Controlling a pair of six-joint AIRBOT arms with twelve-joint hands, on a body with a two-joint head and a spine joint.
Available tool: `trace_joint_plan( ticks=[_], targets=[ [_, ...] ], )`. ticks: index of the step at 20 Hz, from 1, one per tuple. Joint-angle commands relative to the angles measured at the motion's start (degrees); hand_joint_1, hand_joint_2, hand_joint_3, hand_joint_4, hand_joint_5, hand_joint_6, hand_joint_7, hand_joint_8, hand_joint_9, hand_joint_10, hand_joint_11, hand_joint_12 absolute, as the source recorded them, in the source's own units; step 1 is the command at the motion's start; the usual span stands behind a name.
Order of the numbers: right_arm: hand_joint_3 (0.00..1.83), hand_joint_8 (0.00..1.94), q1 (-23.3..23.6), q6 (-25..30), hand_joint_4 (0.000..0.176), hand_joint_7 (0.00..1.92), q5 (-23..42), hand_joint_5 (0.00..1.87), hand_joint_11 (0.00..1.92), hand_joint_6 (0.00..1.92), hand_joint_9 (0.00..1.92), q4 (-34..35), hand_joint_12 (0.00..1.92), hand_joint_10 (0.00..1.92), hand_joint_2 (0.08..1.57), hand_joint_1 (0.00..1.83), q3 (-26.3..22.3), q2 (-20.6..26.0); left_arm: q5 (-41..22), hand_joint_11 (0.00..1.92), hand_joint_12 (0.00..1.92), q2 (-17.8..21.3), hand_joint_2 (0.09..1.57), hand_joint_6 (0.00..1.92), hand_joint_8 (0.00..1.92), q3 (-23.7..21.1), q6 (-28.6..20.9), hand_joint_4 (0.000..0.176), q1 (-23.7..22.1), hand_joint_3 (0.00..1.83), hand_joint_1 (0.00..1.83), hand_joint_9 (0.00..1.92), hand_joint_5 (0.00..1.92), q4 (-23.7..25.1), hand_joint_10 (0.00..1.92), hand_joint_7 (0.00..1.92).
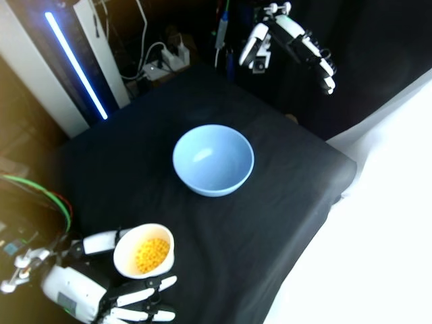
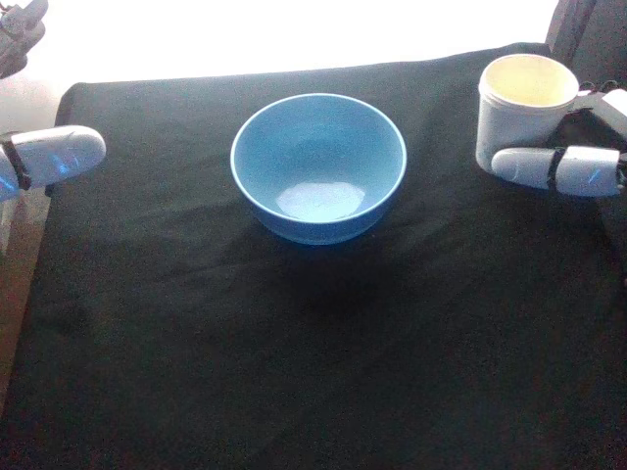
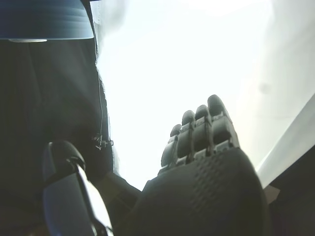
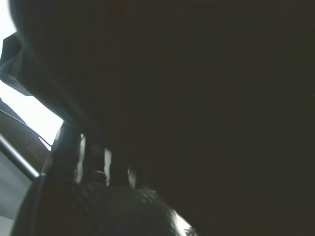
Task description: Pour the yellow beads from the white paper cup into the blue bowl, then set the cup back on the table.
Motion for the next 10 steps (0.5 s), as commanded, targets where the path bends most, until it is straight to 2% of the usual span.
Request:
trace_joint_plan(
  ticks=[1, 3, 6, 8, 9, 10],
  targets=[
    [0.00, 0.00, 1.05, 0.66, 0.000, 0.30, 6.94, 1.06, 0.00, 0.85, 0.01, 0.43, 0.00, 0.00, 1.08, 1.14, 0.26, 0.20, -6.72, 0.00, 0.37, -0.23, 0.79, 0.00, 0.00, 0.31, -0.49, 0.031, -0.41, 0.00, 0.50, 0.08, 0.00, -0.70, 0.00, 0.10],
    [0.00, 0.01, 1.17, 0.66, 0.000, 0.40, 6.98, 1.03, 0.00, 0.89, 0.08, -0.63, 0.00, 0.01, 1.09, 1.17, -0.08, 0.22, -6.72, 0.00, 0.37, -0.23, 0.80, 0.00, 0.00, 0.30, -0.53, 0.026, -0.40, 0.00, 0.51, 0.05, 0.00, -0.70, 0.00, 0.05],
    [0.00, 0.01, 1.19, 0.65, 0.000, 0.59, 7.31, 1.06, 0.03, 0.83, 0.26, -1.10, 0.01, 0.01, 1.08, 1.17, -0.67, 0.94, -6.71, 0.00, 0.40, -0.26, 0.79, 0.00, 0.00, 0.28, -0.59, 0.045, -0.33, 0.00, 0.49, 0.07, 0.00, -0.72, 0.01, 0.07],
    [0.00, 0.01, 1.19, 0.65, 0.000, 0.74, 7.42, 1.04, 0.14, 0.87, 0.40, -1.27, 0.08, 0.02, 1.09, 1.17, -0.85, 1.36, -6.71, 0.00, 0.44, -0.29, 0.79, 0.00, 0.00, 0.28, -0.85, 0.039, -0.19, 0.00, 0.47, 0.09, 0.00, -0.74, 0.01, 0.07],
    [0.00, 0.01, 1.19, 0.65, 0.000, 0.86, 7.50, 1.05, 0.16, 0.85, 0.53, -1.47, 0.34, 0.01, 1.09, 1.17, -1.03, 1.68, -6.72, 0.00, 0.44, -0.29, 0.79, 0.00, 0.00, 0.28, -0.96, 0.040, -0.10, 0.00, 0.47, 0.07, 0.00, -0.75, 0.00, 0.05],
    [0.00, 0.01, 1.19, 0.64, 0.000, 0.92, 7.56, 1.07, 0.09, 0.82, 0.58, -1.57, 0.60, 0.00, 1.08, 1.17, -1.23, 1.99, -6.74, 0.00, 0.41, -0.29, 0.79, 0.00, 0.00, 0.28, -1.00, 0.045, -0.02, 0.00, 0.48, 0.06, 0.00, -0.79, 0.00, 0.04]
  ],
)
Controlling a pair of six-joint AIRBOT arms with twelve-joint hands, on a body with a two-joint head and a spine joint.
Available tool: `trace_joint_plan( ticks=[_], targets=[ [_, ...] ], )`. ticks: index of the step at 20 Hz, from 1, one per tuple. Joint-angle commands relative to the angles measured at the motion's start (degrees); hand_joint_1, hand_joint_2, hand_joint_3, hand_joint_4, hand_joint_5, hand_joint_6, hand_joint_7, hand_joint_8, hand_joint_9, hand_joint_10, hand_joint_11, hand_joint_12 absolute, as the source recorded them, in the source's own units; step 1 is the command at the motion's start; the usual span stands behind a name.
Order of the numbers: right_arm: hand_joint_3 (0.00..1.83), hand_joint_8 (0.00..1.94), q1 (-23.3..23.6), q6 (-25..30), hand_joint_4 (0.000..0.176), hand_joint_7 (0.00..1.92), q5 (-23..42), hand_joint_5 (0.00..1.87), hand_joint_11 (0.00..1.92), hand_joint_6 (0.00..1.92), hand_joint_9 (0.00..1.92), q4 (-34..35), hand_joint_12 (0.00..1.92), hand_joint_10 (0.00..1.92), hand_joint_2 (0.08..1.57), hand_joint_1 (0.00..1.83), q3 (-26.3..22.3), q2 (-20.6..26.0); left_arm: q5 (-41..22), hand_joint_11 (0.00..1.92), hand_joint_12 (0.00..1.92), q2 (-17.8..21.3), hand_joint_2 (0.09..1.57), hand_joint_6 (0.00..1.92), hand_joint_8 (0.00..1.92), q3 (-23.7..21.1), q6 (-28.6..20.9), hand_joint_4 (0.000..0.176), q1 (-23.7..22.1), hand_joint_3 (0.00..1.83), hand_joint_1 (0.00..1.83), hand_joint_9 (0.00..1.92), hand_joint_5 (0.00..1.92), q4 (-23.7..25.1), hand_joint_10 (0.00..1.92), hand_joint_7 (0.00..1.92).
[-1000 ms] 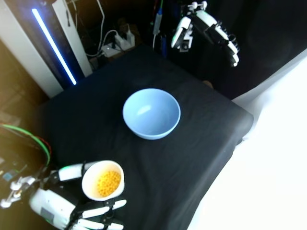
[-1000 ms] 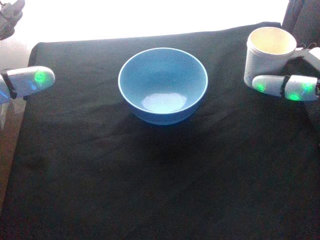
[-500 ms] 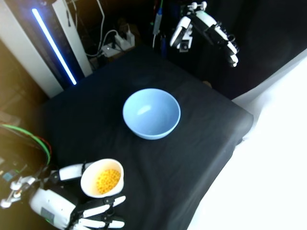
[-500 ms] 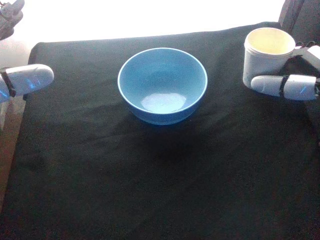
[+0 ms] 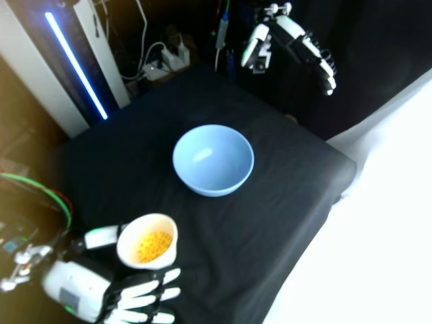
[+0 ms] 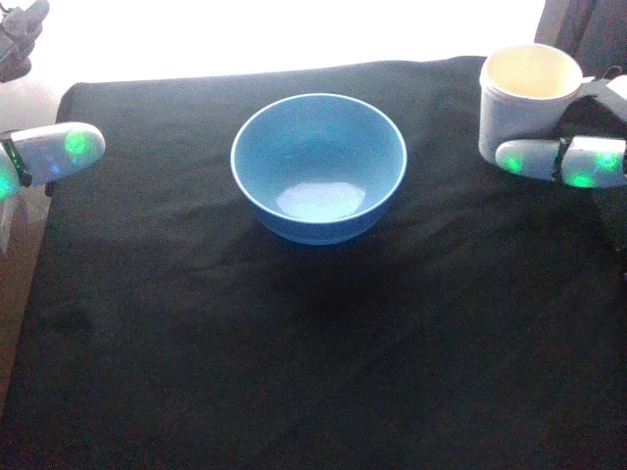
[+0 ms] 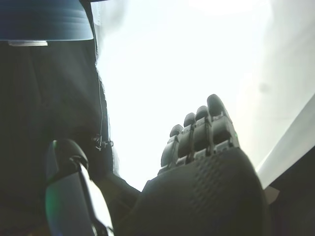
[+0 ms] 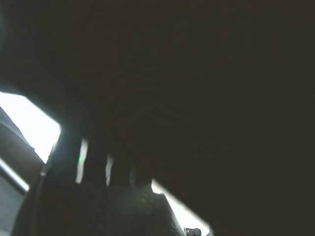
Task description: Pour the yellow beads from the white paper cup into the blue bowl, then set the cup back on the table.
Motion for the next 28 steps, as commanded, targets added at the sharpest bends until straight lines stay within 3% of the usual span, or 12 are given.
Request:
trace_joint_plan(
  ticks=[1, 2, 4, 5, 10, 14, 16, 18, 19, 21, 22, 28],
  targets=[
    [0.03, 0.66, 0.75, 0.79, 0.000, 0.92, 6.35, 1.08, 0.02, 0.95, 0.59, 0.20, 0.82, 0.00, 1.09, 1.23, -0.13, 0.31, -6.83, 0.00, 0.40, -0.23, 0.78, 0.00, 0.01, 0.27, -0.60, 0.053, -0.18, 0.00, 0.48, 0.07, 0.00, -0.84, 0.01, 0.05],
    [0.01, 0.83, 0.75, 0.78, 0.000, 0.91, 6.56, 1.08, 0.00, 0.97, 0.60, 0.09, 0.83, 0.00, 1.11, 1.24, -0.35, 0.67, -6.84, 0.00, 0.40, -0.23, 0.79, 0.00, 0.01, 0.26, -0.61, 0.053, -0.15, 0.00, 0.49, 0.07, 0.00, -0.88, 0.01, 0.06],
    [0.00, 0.13, 0.75, 0.78, 0.000, 0.93, 7.02, 1.12, 0.00, 0.74, 0.57, -0.11, 0.66, 0.00, 1.06, 1.18, -0.74, 1.40, -6.82, 0.00, 0.39, -0.23, 0.78, 0.00, 0.01, 0.25, -0.63, 0.061, -0.10, 0.00, 0.49, 0.09, 0.00, -0.89, 0.01, 0.08],
    [0.00, 0.03, 0.75, 0.77, 0.000, 0.92, 7.18, 1.10, 0.08, 0.77, 0.66, -0.17, 0.92, 0.01, 1.06, 1.15, -0.85, 1.71, -6.82, 0.00, 0.36, -0.23, 0.80, 0.00, 0.00, 0.24, -0.64, 0.043, -0.07, 0.00, 0.52, 0.08, 0.00, -0.91, 0.00, 0.08],
    [0.00, 0.01, 1.83, 0.66, 0.000, 0.80, 7.41, 0.99, 0.00, 0.95, 0.58, -1.04, 1.18, 0.01, 1.11, 1.15, -0.86, 3.20, -6.77, 0.00, 0.38, -0.34, 0.78, 0.00, 0.00, 0.24, -0.65, 0.050, -0.02, 0.00, 0.54, 0.09, 0.00, -0.92, 0.00, 0.09],
    [0.00, 0.01, 4.15, 0.03, 0.000, 0.77, 7.41, 1.05, 0.00, 0.86, 0.53, -2.55, 1.13, 0.01, 1.08, 1.12, -0.70, 4.30, -6.73, 0.00, 0.44, -0.44, 0.80, 0.00, 0.00, 0.24, -0.65, 0.017, 0.03, 0.00, 0.50, 0.09, 0.00, -0.92, 0.00, 0.08],
    [0.00, 0.00, 5.65, -0.11, 0.040, 0.75, 7.41, 1.19, 0.00, 0.62, 0.51, -3.79, 1.06, 0.01, 1.02, 1.12, -0.69, 4.82, -6.67, 0.00, 0.38, -0.51, 0.80, 0.00, 0.00, 0.24, -0.65, 0.035, 0.04, 0.00, 0.52, 0.06, 0.00, -0.92, 0.00, 0.05],
    [0.00, 0.02, 7.34, -0.13, 0.000, 0.87, 7.33, 1.18, 0.00, 0.62, 0.53, -5.92, 0.93, 0.01, 1.03, 1.18, -0.78, 5.32, -6.66, 0.00, 0.42, -0.52, 0.81, 0.00, 0.01, 0.24, -0.65, 0.018, 0.07, 0.00, 0.51, 0.08, 0.00, -0.92, 0.01, 0.07],
    [0.01, 0.83, 7.46, -0.13, 0.000, 0.85, 7.33, 1.14, 0.01, 0.79, 0.64, -6.35, 1.16, 0.03, 1.09, 1.23, -0.96, 5.55, -6.63, 0.00, 0.45, -0.52, 0.80, 0.00, 0.00, 0.24, -0.65, 0.011, 0.14, 0.00, 0.51, 0.09, 0.00, -0.92, 0.01, 0.08],
    [0.00, 0.39, 8.85, -0.15, 0.000, 0.88, 7.09, 1.19, 0.01, 0.64, 0.66, -8.51, 1.12, 0.02, 1.04, 1.19, -1.43, 6.43, -6.52, 0.00, 0.45, -0.52, 0.80, 0.00, 0.00, 0.24, -0.66, 0.017, 0.15, 0.00, 0.51, 0.07, 0.00, -0.91, 0.00, 0.06],
    [0.00, 0.84, 9.24, -0.16, 0.000, 0.92, 6.95, 1.26, 0.02, 0.55, 0.72, -9.20, 1.20, 0.03, 1.06, 1.25, -1.69, 6.85, -6.53, 0.00, 0.42, -0.52, 0.81, 0.00, 0.00, 0.24, -0.67, 0.021, 0.16, 0.00, 0.53, 0.06, 0.00, -0.91, 0.00, 0.05],
    [0.00, 0.75, 12.19, -0.33, 0.000, 1.02, 4.19, 1.20, 0.06, 0.76, 0.80, -14.83, 1.24, 0.01, 1.06, 1.27, -2.02, 8.03, -6.29, 0.00, 0.40, -0.62, 0.81, 0.00, 0.00, 0.18, -0.67, 0.024, 0.45, 0.00, 0.52, 0.08, 0.00, -0.97, 0.00, 0.05]
  ],
)
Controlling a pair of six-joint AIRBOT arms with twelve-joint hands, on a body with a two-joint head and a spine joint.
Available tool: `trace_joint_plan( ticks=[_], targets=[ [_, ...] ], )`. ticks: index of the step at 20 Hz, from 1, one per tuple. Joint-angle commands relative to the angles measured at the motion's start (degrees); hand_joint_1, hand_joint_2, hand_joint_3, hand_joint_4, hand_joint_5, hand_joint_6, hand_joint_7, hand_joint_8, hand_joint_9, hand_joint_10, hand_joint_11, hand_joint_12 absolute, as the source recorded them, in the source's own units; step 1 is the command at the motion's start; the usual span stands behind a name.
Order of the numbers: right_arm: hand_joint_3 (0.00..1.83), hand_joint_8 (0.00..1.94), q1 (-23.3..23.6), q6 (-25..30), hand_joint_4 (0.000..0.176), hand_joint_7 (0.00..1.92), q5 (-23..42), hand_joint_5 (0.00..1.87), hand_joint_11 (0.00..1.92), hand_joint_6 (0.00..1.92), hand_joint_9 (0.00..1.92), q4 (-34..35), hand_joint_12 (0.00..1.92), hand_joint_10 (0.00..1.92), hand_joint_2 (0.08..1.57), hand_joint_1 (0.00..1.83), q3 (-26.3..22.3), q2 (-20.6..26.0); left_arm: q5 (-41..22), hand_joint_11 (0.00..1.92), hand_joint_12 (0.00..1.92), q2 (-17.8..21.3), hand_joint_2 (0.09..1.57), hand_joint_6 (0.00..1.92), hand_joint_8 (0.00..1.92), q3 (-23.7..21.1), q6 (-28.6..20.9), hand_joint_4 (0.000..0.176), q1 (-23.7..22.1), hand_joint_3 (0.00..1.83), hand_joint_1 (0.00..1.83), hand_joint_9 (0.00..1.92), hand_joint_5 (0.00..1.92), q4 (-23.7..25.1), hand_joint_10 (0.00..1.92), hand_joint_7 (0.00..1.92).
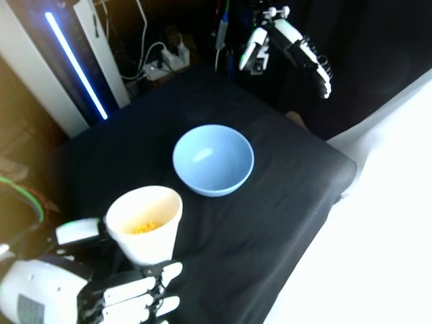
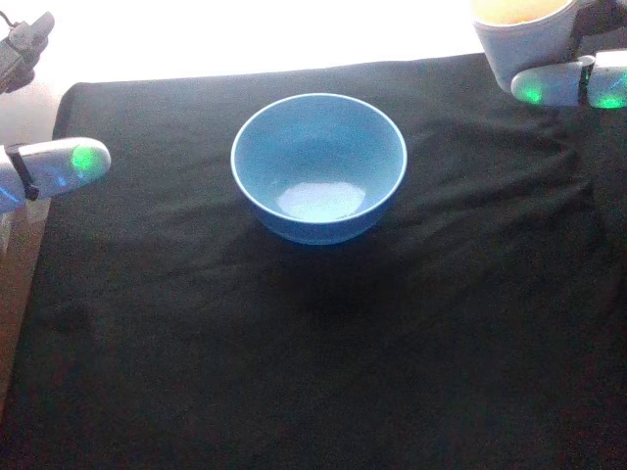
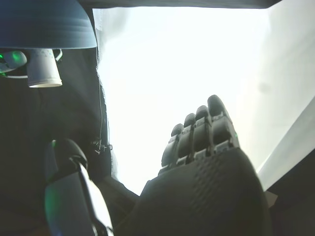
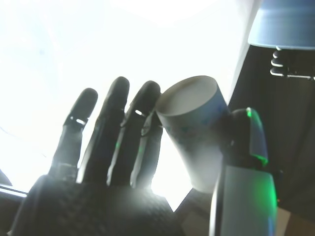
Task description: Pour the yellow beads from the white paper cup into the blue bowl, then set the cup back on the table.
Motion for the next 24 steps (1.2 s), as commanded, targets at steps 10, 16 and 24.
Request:
trace_joint_plan(
  ticks=[10, 16, 24],
  targets=[
    [0.00, 0.85, 6.09, 0.50, 0.000, 1.03, 4.79, 1.24, 0.32, 0.59, 0.99, -5.90, 1.36, 0.01, 1.05, 1.26, -1.53, 0.91, -6.88, 0.00, 0.50, -0.24, 0.80, 0.00, 0.01, 0.17, -0.68, 0.011, 0.38, 0.00, 0.50, 0.10, 0.00, -1.19, 0.01, 0.09],
    [0.00, 0.72, 11.16, 0.50, 0.027, 1.12, 1.02, 1.07, 0.58, 0.87, 1.15, -14.50, 1.10, 0.02, 1.07, 1.24, -1.70, 0.92, -6.89, 0.00, 0.46, -0.24, 0.80, 0.00, 0.00, 0.26, -0.79, 0.020, 0.54, 0.00, 0.49, 0.12, 0.00, -1.18, 0.00, 0.13],
    [0.00, 1.23, 13.98, 0.50, 0.000, 0.98, -1.84, 1.26, 0.52, 0.21, 0.79, -20.68, 1.83, 1.34, 1.08, 1.28, -1.20, -0.11, -6.66, 0.00, 0.50, -0.36, 0.80, 0.00, 0.00, 0.28, -0.82, 0.050, 0.54, 0.00, 0.49, 0.13, 0.00, -1.08, 0.00, 0.12]
  ],
)
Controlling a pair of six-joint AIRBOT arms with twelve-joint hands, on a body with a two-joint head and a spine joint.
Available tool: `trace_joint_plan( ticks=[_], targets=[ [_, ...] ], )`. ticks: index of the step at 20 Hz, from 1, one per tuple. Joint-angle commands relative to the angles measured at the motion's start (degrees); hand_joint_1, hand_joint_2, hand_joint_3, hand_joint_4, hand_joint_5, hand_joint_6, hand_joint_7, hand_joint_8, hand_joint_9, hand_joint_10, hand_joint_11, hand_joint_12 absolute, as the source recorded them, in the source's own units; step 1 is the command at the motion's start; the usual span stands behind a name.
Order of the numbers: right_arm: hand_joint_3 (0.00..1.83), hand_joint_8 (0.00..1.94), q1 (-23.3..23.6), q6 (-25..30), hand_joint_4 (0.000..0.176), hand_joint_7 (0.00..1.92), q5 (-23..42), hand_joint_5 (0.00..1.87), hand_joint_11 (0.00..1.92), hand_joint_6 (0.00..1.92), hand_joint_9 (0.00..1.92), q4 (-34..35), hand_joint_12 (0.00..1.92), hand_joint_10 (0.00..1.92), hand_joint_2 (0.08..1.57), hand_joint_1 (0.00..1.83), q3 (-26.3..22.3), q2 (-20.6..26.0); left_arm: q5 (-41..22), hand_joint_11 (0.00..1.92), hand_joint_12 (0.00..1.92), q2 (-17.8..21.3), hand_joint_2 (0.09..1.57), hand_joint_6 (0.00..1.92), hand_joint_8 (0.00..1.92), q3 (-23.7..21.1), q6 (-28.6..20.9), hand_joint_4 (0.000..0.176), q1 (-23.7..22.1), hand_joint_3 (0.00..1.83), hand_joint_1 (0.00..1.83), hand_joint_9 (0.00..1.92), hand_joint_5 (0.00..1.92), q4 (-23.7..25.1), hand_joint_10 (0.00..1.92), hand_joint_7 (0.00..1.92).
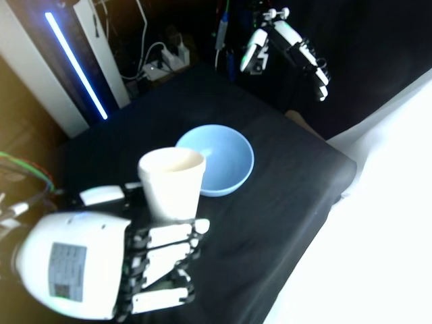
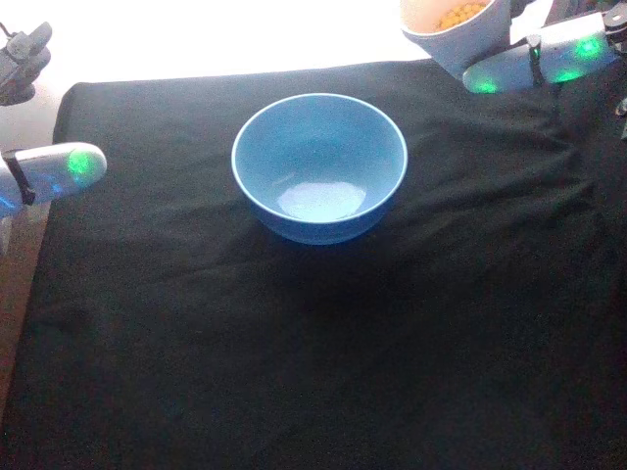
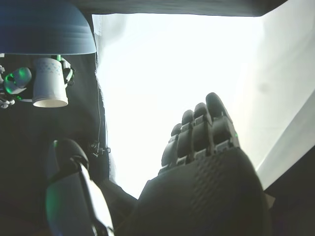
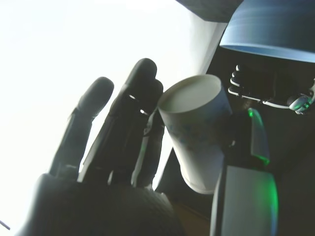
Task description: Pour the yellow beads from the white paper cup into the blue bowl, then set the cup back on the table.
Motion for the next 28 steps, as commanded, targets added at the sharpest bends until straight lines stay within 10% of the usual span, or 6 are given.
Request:
trace_joint_plan(
  ticks=[1, 5, 11, 13, 16, 28],
  targets=[
    [0.00, 1.23, 1.46, 0.54, 0.000, 0.98, 5.31, 1.26, 0.52, 0.21, 0.79, 2.07, 1.83, 1.34, 1.08, 1.28, 0.32, -0.30, -6.91, 0.00, 0.50, -0.29, 0.80, 0.00, 0.00, 0.28, -0.68, 0.050, -0.42, 0.00, 0.49, 0.13, 0.00, -0.44, 0.00, 0.12],
    [0.00, 0.94, 3.89, 0.55, 0.000, 0.99, 3.23, 1.22, 0.20, 0.60, 0.81, -2.30, 1.51, 0.58, 1.06, 1.26, 0.30, -0.60, -6.80, 0.00, 0.46, -0.26, 0.80, 0.00, 0.01, 0.30, -0.88, 0.029, -0.43, 0.00, 0.50, 0.12, 0.00, -0.23, 0.00, 0.11],
    [0.00, 1.23, 5.38, 0.64, 0.000, 0.88, 1.69, 1.32, 0.12, 0.25, 0.58, -6.16, 1.76, 1.07, 1.08, 1.27, 0.26, -1.29, -6.15, 0.00, 0.51, -0.24, 0.81, 0.00, 0.00, 0.33, -1.06, 0.029, -0.49, 0.00, 0.49, 0.13, 0.00, 0.51, 0.00, 0.08],
    [0.00, 1.02, 6.49, 0.73, 0.000, 0.97, 1.03, 1.29, 0.29, 0.42, 0.73, -8.37, 1.56, 0.78, 1.06, 1.26, 0.18, -1.67, -6.00, 0.00, 0.50, -0.22, 0.82, 0.00, 0.00, 0.33, -1.12, 0.021, -0.51, 0.00, 0.50, 0.12, 0.00, 0.71, 0.00, 0.07],
    [0.00, 1.37, 7.50, 0.75, 0.000, 0.88, 0.49, 1.21, 0.24, 0.32, 0.55, -10.31, 1.90, 1.57, 1.11, 1.26, 0.16, -2.17, -5.38, 0.00, 0.47, -0.18, 0.83, 0.00, 0.00, 0.37, -1.28, 0.013, -0.76, 0.00, 0.49, 0.09, 0.00, 1.43, 0.00, 0.04],
    [0.00, 0.98, 10.17, 0.75, 0.000, 0.96, -2.99, 1.18, 0.23, 0.69, 0.70, -18.00, 1.63, 0.74, 1.08, 1.25, -0.07, -2.63, -4.04, 0.00, 0.46, -0.17, 0.80, 0.00, 0.00, 0.53, -1.28, 0.055, -1.48, 0.00, 0.47, 0.13, 0.00, 2.69, 0.00, 0.12]
  ],
)
